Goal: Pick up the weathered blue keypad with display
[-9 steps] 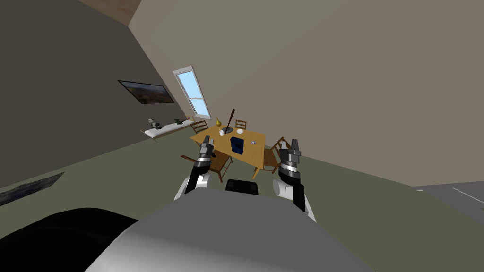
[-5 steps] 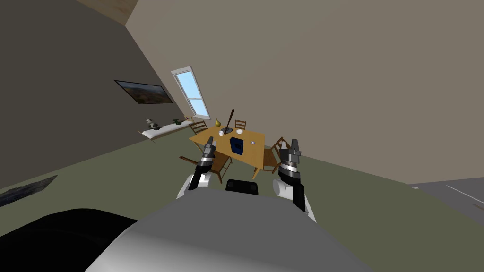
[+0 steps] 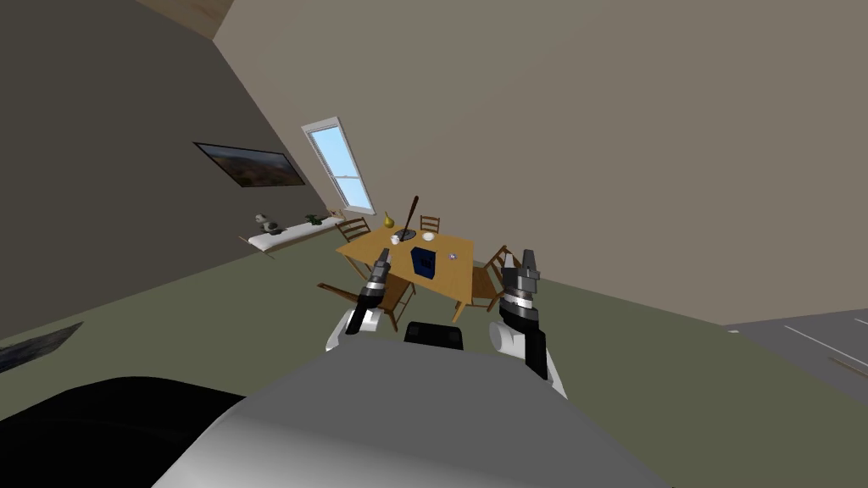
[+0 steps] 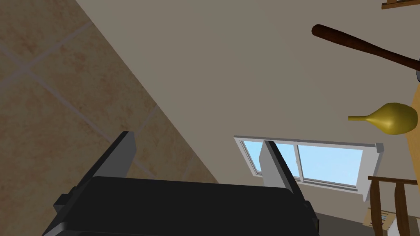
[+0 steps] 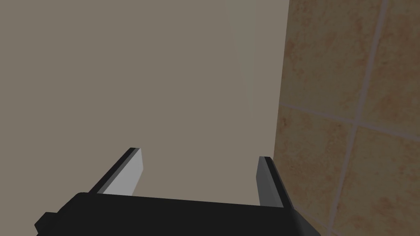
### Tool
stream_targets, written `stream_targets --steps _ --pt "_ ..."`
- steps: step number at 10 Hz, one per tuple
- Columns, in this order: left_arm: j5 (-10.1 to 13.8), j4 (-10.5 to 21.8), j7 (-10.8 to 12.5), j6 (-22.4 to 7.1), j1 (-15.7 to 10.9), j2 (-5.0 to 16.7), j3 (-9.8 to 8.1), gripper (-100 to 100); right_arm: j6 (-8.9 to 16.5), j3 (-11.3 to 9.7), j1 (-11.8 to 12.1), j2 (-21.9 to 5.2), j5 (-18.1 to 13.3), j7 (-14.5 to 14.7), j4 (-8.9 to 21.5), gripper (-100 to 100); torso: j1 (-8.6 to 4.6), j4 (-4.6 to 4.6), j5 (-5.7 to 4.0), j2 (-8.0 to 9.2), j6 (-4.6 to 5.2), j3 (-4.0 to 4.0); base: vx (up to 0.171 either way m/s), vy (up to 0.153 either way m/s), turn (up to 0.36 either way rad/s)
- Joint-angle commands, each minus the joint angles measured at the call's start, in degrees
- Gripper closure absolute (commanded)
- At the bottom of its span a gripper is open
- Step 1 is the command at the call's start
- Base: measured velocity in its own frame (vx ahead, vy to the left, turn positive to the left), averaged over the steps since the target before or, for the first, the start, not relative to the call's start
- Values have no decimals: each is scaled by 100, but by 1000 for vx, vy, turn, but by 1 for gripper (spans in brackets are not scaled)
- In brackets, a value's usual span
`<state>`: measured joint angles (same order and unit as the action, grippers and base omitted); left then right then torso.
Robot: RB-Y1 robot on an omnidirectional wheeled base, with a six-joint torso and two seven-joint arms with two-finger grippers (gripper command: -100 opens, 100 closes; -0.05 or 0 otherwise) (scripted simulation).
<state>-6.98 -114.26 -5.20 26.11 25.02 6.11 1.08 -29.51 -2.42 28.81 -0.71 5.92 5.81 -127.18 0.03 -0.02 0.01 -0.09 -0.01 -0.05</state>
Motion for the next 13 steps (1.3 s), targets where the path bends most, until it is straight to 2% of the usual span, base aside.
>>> stream_targets --steps 1,5,10,13 --pt "-7 281 -50 99 -93 56 -14 -100 0 0 0 0 0 0 0 0 0 0 0 0 0 0 17 6 -22" --pt "-53 990 -232 329 -421 123 -21 -100 0 0 0 0 0 0 0 0 1 0 0 -1 0 0 21 9 -34" --pt "-86 1621 -363 493 -659 152 -26 -100 0 0 0 0 0 0 0 0 0 1 0 1 1 1 15 6 -23" --pt "-120 2089 -499 664 -907 176 -31 -100 0 0 0 0 0 0 0 0 -1 1 0 3 -1 2 15 6 -27"
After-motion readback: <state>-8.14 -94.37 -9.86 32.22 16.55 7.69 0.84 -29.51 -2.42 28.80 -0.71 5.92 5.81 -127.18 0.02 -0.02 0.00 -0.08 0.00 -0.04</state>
